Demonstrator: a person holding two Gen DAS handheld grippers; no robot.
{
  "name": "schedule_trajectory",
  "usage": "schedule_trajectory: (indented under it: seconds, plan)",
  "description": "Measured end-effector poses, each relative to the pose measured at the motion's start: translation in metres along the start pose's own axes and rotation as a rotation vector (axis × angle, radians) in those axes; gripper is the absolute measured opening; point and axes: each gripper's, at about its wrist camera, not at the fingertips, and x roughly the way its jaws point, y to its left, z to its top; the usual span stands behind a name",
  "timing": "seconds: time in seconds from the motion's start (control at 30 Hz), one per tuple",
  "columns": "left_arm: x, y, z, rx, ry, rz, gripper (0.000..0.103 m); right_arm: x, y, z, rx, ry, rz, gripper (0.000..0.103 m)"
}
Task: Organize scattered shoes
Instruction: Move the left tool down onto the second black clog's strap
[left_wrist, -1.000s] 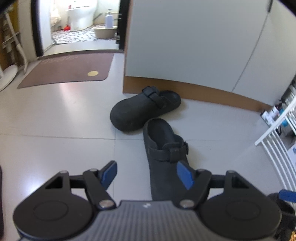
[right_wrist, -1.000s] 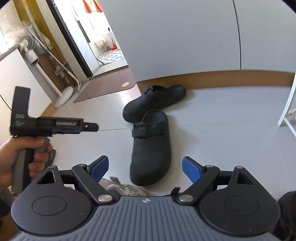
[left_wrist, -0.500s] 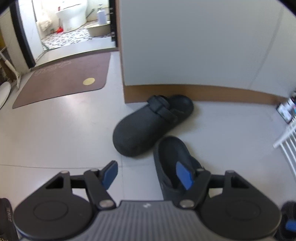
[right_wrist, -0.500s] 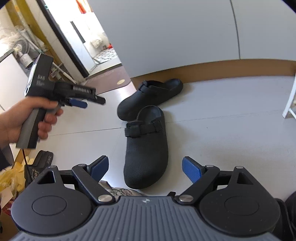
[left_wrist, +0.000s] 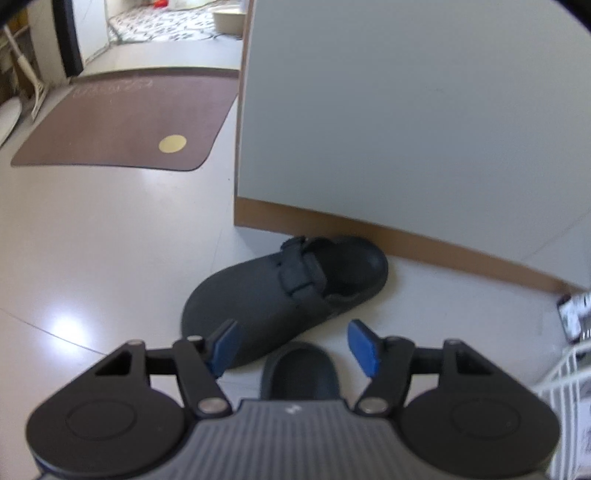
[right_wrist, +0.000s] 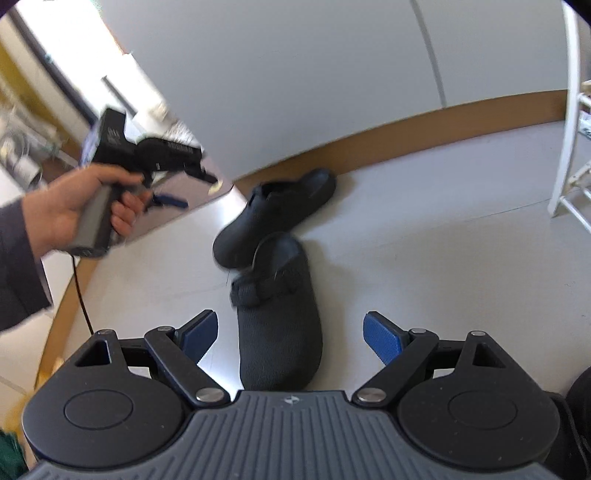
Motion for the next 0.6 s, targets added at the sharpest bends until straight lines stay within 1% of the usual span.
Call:
schedule_trajectory:
  seconds: [0.07, 0.13, 0.23, 0.33, 0.4, 0.47, 0.5, 0.6]
  plan:
    - [0.016, -0.004, 0.007, -0.016, -0.012, 0.022, 0.071, 0.002, -0.001, 0.005, 0.003, -0.009, -0.003, 0.09]
    - [0.038, -0.009, 0.015, -0.031, -0.024, 0.053, 0.071, 0.008, -0.004, 0.003, 0.006, -0.034, 0.0, 0.09]
    - [0.06, -0.015, 0.022, -0.006, -0.035, 0.102, 0.071, 0.015, -0.009, -0.002, 0.011, -0.062, -0.01, 0.09]
    - [0.079, -0.019, 0.025, 0.028, 0.002, 0.142, 0.075, 0.017, -0.015, -0.007, 0.029, -0.096, -0.031, 0.09]
    - [0.093, -0.018, 0.024, 0.038, 0.042, 0.169, 0.075, 0.013, -0.017, -0.006, 0.032, -0.106, -0.037, 0.09]
    - [0.1, -0.015, 0.024, 0.05, 0.049, 0.174, 0.086, 0.005, -0.021, -0.006, 0.044, -0.113, -0.037, 0.09]
    - [0.103, -0.013, 0.024, 0.05, 0.044, 0.181, 0.089, 0.002, -0.023, -0.007, 0.044, -0.114, -0.035, 0.09]
    - [0.106, -0.011, 0.027, 0.019, 0.066, 0.177, 0.09, -0.003, -0.025, -0.01, 0.027, -0.11, -0.052, 0.09]
